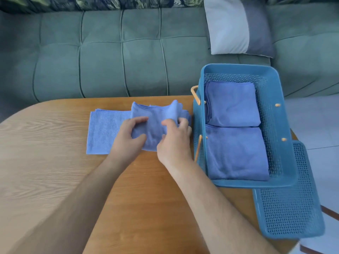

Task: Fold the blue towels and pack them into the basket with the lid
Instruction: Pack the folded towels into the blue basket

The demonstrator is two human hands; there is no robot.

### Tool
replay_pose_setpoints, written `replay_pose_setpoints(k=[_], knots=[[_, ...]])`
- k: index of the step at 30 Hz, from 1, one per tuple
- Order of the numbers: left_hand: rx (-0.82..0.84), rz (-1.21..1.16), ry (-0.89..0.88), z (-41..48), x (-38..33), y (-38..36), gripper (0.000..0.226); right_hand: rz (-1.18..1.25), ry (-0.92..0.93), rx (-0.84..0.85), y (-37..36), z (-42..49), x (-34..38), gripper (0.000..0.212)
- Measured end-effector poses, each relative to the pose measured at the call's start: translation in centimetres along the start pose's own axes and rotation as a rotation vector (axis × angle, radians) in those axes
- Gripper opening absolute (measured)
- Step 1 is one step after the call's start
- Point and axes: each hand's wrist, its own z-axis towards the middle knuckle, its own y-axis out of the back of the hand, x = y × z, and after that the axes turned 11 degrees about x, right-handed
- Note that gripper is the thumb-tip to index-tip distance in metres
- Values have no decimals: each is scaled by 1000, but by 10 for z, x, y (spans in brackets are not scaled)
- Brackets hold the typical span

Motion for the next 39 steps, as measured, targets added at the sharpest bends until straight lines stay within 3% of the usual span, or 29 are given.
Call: replay_pose_setpoints(k=[3, 7, 12, 17, 20, 23, 25, 27, 29, 30, 33, 39], knots=[[-72, 21, -109, -25, -24, 8, 55, -41, 213, -173, 22, -20, 12, 60], [-94, 96, -265, -44, -73, -9, 56, 2, 283, -318, 76, -40, 8, 66], [4, 316, -388, -21, -127, -66, 58, 17, 134, -342, 146, -31, -49, 60], [158, 565, -366, 15, -156, -132, 66, -32, 3, -254, 170, 2, -100, 58], [188, 721, -249, 40, -156, -150, 69, -84, -4, -262, 172, 23, -120, 58], [97, 933, -168, 58, -148, -159, 76, -135, -100, -234, 167, 40, -131, 54], [-30, 1192, -210, 64, -142, -161, 77, -261, -202, -269, 160, 46, -133, 51], [-83, 1371, -313, 68, -141, -160, 75, -442, -175, -357, 154, 47, -131, 53], [20, 1461, -364, 74, -144, -158, 75, -538, -37, -274, 149, 48, -132, 60], [90, 1502, -305, 79, -144, -157, 75, -546, 0, -193, 147, 50, -134, 60], [161, 1588, -160, 89, -152, -160, 79, -555, -63, -34, 136, 57, -144, 59], [313, 1819, -66, 99, -153, -185, 60, -548, -93, 91, 130, 68, -152, 58]])
